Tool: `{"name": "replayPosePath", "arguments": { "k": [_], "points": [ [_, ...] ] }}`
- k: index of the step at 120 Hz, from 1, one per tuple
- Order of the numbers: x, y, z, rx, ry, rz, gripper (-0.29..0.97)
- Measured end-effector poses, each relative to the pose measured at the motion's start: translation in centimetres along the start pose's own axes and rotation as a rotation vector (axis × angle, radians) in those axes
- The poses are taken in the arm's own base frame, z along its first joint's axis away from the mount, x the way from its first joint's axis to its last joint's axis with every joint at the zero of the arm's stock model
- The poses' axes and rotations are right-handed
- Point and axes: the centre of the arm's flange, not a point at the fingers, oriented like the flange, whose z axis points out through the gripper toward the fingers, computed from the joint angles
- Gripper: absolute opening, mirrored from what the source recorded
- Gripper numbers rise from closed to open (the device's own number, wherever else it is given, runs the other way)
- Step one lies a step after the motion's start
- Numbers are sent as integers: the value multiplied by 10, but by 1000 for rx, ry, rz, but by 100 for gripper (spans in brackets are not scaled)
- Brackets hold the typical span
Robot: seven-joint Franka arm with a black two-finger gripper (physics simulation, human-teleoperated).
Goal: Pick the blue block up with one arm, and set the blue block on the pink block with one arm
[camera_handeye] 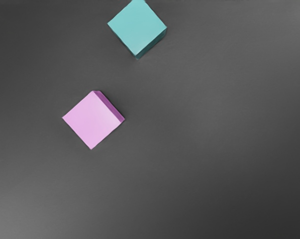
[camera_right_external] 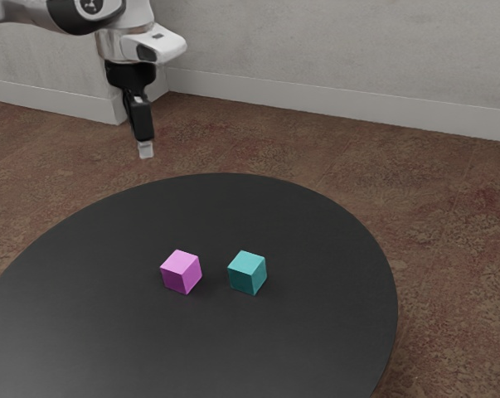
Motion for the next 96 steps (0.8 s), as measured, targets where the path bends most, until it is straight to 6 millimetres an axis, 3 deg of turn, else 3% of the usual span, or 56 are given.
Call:
{"name": "replayPosePath", "arguments": {
  "k": [30, 39, 52, 76, 83, 96],
  "points": [
    [-29, -33, -3, 18, 27, 40, 68],
    [-31, -33, 9, 4, 7, 87, 68],
    [-3, -11, 42, -11, -20, 258, 68],
    [80, 44, 107, -35, -15, 619, 68],
    [88, 39, 124, -41, -8, 664, 68],
    [75, 17, 165, -56, 13, 684, 68]
  ]
}}
